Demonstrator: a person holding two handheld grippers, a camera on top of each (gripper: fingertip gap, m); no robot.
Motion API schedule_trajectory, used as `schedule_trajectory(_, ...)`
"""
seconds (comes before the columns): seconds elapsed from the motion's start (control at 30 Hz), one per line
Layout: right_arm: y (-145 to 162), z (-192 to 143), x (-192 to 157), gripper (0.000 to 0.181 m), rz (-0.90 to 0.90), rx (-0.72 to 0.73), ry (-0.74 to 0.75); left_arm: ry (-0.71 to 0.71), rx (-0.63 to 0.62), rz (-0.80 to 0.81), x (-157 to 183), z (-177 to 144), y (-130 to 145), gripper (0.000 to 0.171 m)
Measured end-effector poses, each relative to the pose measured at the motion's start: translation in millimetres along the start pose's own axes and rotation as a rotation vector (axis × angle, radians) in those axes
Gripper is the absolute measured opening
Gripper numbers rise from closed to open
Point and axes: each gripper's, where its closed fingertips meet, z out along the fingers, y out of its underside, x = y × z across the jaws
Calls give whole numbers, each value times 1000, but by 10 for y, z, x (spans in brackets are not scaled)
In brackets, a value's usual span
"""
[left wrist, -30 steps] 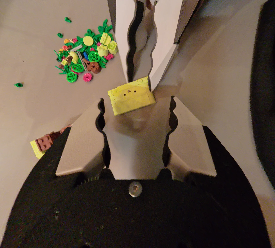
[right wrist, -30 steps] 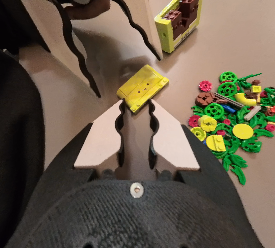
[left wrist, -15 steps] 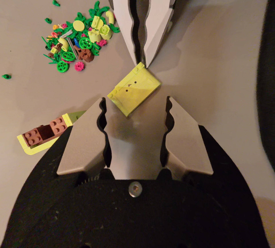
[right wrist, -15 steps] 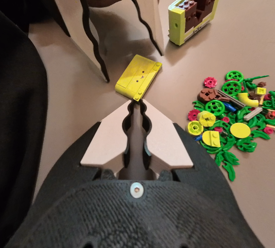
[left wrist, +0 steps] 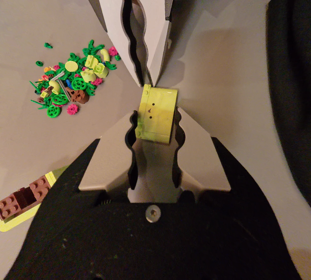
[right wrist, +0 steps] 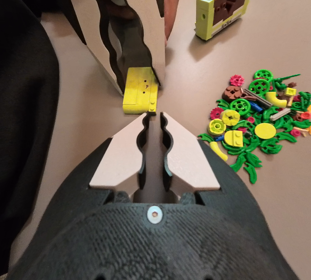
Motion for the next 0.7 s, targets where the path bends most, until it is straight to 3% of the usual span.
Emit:
schedule_trajectory(0.27,-21,-3,-1,10,-78,14,59,6,-26,7,29,8,-5,42)
schedule_trajectory(0.7,-61,15,-18,12,-72,21,-8,2,1,21,18,44,-45,45)
